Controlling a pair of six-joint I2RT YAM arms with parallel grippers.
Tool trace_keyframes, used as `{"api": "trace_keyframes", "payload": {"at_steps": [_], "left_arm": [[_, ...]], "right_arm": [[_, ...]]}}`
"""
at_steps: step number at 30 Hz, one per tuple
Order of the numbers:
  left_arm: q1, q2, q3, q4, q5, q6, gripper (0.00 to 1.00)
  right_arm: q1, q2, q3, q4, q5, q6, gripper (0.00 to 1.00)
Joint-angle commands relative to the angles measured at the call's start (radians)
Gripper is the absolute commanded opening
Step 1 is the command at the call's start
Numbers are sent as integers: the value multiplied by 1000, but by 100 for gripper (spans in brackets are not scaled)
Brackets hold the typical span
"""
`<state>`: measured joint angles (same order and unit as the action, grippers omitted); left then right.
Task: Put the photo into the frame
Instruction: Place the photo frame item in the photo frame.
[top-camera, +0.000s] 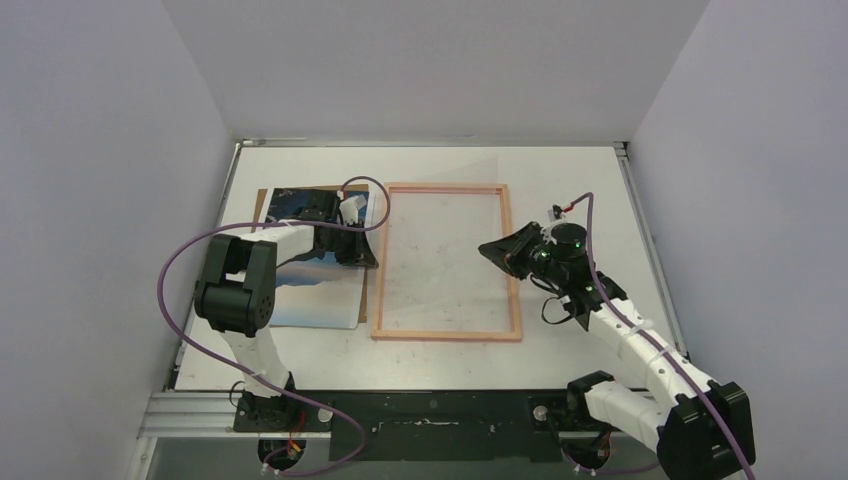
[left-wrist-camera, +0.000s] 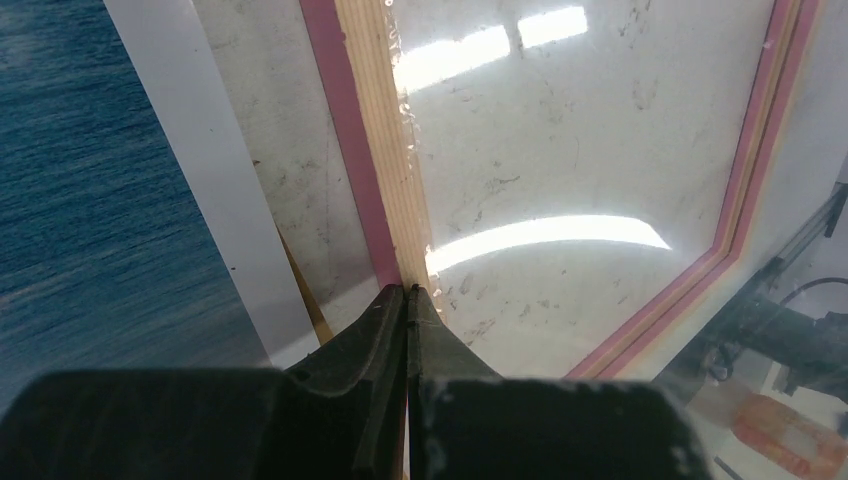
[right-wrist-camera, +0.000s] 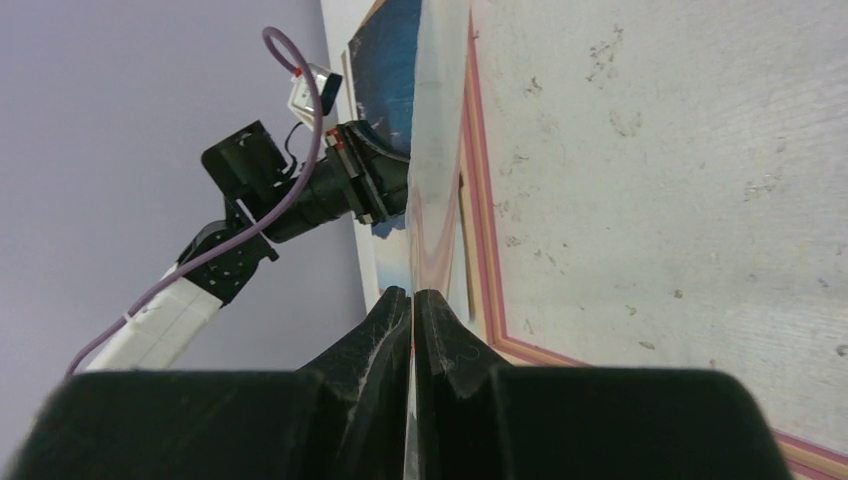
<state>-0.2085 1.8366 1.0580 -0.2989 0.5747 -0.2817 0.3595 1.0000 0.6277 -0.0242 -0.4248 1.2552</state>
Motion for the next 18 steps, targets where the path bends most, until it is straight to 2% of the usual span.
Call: {"api": "trace_keyframes", "payload": {"at_steps": [1, 14, 18], "left_arm": [[3, 5, 4, 4, -32, 14, 0], [18, 2, 10, -5, -30, 18, 0], [20, 3, 16, -11, -32, 22, 0]], "right_arm": [[-7, 29, 50, -56, 19, -108, 5], [-78, 40, 26, -127, -5, -236, 5], [-124, 66, 22, -126, -59, -275, 5]]}}
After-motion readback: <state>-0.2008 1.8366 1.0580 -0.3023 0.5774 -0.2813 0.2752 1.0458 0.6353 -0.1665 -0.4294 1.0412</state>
